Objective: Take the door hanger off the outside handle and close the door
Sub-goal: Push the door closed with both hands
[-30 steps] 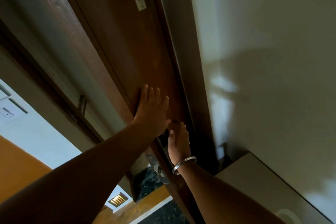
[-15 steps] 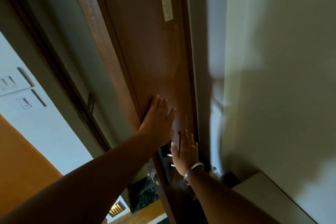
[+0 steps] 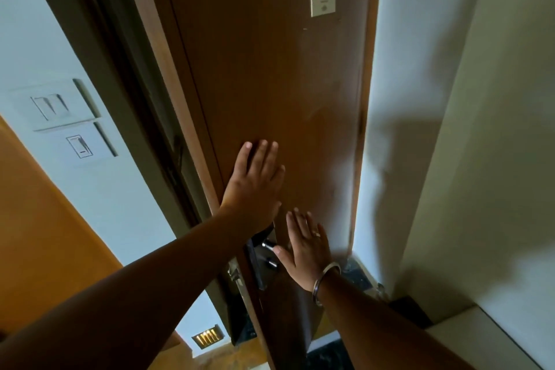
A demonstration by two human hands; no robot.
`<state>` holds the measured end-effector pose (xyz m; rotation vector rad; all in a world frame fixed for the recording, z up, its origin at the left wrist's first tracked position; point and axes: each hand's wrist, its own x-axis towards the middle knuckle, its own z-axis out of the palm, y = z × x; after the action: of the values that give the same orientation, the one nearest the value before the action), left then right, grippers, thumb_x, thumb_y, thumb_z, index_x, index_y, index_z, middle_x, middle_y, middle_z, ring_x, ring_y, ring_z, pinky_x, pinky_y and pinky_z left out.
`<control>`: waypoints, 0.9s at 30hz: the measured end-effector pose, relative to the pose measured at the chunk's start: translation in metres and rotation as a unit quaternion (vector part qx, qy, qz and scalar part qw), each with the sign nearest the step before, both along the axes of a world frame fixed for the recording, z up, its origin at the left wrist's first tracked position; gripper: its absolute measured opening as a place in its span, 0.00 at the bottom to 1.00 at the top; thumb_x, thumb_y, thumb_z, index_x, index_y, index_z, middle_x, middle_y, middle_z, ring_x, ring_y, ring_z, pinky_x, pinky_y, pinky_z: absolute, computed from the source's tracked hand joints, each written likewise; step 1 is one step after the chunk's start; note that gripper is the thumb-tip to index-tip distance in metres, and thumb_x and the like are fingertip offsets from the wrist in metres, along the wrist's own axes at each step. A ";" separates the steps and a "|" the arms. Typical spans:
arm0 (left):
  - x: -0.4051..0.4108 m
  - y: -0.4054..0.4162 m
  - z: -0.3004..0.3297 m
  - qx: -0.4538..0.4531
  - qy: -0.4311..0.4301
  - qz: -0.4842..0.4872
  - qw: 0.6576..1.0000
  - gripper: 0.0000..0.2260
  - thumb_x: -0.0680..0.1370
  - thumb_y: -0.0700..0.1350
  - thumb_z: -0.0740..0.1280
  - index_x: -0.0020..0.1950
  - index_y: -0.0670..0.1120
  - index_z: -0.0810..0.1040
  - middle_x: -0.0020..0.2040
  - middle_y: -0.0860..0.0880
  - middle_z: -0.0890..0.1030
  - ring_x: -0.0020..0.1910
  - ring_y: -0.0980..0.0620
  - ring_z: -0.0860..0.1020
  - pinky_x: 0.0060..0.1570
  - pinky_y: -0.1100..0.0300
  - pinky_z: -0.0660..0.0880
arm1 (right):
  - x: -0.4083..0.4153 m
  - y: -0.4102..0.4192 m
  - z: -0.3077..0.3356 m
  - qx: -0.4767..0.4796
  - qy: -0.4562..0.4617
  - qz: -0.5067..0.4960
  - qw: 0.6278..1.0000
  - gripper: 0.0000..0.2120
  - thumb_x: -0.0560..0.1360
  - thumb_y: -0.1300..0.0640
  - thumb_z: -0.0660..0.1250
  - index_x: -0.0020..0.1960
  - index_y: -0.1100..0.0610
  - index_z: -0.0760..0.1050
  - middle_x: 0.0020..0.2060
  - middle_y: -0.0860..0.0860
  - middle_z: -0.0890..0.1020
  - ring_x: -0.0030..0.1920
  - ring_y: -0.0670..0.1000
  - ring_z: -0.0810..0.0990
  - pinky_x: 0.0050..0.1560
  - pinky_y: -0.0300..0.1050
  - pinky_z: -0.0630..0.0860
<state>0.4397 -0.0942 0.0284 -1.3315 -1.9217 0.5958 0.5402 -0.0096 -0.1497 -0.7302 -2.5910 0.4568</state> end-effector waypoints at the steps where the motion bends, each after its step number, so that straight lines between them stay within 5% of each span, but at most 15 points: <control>1: -0.009 -0.002 -0.001 0.015 -0.005 0.000 1.000 0.33 0.79 0.64 0.51 0.80 0.49 0.48 0.78 0.35 0.37 0.77 0.35 0.38 0.61 0.34 0.22 | -0.008 0.002 0.000 0.007 -0.001 0.010 1.000 0.40 0.74 0.29 0.40 0.78 0.50 0.43 0.78 0.50 0.47 0.78 0.57 0.46 0.75 0.59 0.46; 6: -0.066 -0.011 -0.010 0.079 -0.036 0.025 0.996 0.34 0.78 0.63 0.55 0.80 0.51 0.48 0.79 0.37 0.39 0.78 0.37 0.40 0.67 0.36 0.27 | -0.070 0.014 -0.004 0.020 0.000 0.070 0.997 0.41 0.73 0.27 0.41 0.78 0.50 0.43 0.76 0.48 0.41 0.76 0.55 0.37 0.75 0.58 0.42; 11: -0.118 -0.008 -0.022 0.154 -0.064 0.037 0.985 0.36 0.74 0.60 0.64 0.79 0.51 0.59 0.80 0.39 0.51 0.78 0.36 0.49 0.72 0.36 0.39 | -0.126 0.021 -0.008 0.020 0.020 0.107 0.994 0.38 0.75 0.31 0.48 0.78 0.50 0.47 0.78 0.52 0.45 0.77 0.57 0.41 0.75 0.58 0.42; 15: -0.163 0.002 -0.023 0.173 -0.074 0.081 0.979 0.40 0.72 0.60 0.68 0.80 0.51 0.55 0.80 0.38 0.53 0.77 0.33 0.51 0.72 0.34 0.46 | -0.178 0.057 0.011 0.035 0.041 0.142 0.988 0.37 0.75 0.32 0.49 0.78 0.46 0.42 0.78 0.54 0.42 0.77 0.58 0.38 0.75 0.61 0.42; 27: -0.265 0.035 -0.014 0.261 -0.181 0.204 0.926 0.54 0.66 0.61 0.76 0.80 0.48 0.47 0.80 0.37 0.49 0.77 0.33 0.48 0.69 0.31 0.56 | -0.310 0.170 0.117 0.266 0.121 0.150 0.945 0.44 0.70 0.35 0.63 0.78 0.47 0.47 0.79 0.57 0.46 0.78 0.61 0.42 0.72 0.67 0.43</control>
<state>0.1751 -0.0588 0.0149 -0.7340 -2.4603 -0.0039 0.2301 0.1603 -0.0322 -0.0887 -2.4222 -0.0772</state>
